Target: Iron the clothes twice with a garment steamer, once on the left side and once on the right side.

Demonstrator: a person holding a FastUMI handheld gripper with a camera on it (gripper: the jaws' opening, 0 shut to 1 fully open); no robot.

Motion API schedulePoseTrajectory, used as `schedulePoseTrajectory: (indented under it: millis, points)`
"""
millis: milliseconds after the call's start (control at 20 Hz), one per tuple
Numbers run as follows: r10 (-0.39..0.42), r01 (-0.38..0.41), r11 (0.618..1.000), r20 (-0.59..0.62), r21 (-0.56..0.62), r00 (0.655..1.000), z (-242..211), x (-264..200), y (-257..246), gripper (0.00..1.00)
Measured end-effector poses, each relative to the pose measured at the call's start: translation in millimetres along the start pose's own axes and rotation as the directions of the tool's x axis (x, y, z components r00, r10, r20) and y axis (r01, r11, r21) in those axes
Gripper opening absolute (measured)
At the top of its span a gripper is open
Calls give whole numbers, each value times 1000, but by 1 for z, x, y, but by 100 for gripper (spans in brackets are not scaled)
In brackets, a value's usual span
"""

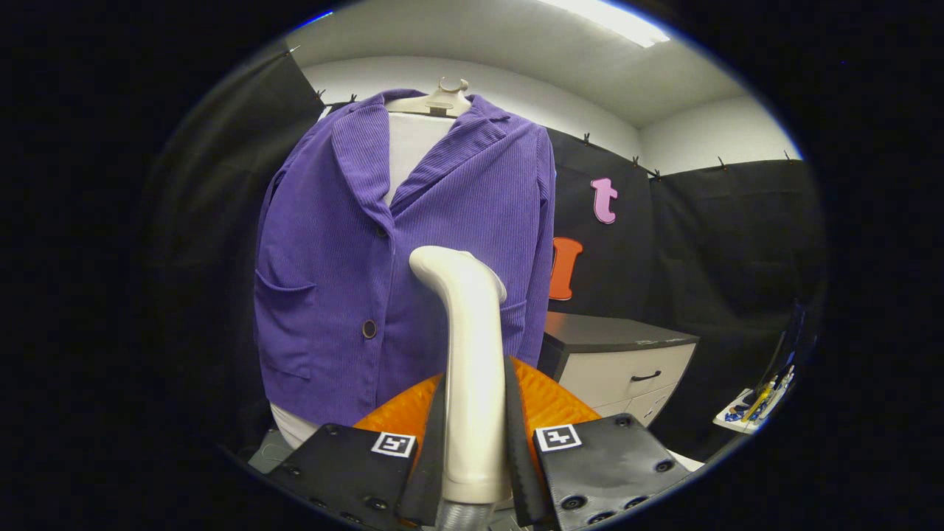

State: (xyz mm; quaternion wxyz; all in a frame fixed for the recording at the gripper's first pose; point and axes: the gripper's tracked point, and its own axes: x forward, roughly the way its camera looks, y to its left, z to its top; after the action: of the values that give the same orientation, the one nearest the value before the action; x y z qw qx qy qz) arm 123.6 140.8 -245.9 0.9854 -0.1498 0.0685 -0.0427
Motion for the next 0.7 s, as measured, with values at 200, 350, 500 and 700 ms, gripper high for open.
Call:
schedulePoseTrajectory:
  millis: [200,350,500,700]
  points:
    - [3,-4,1000,-23,-29,1000,-19,-6,4,46]
    - [11,-13,999,-44,-39,999,-34,-12,6,46]
    - [15,-18,999,-57,-46,998,-47,-17,9,46]
    - [36,-40,999,-126,-25,991,-75,-22,14,46]
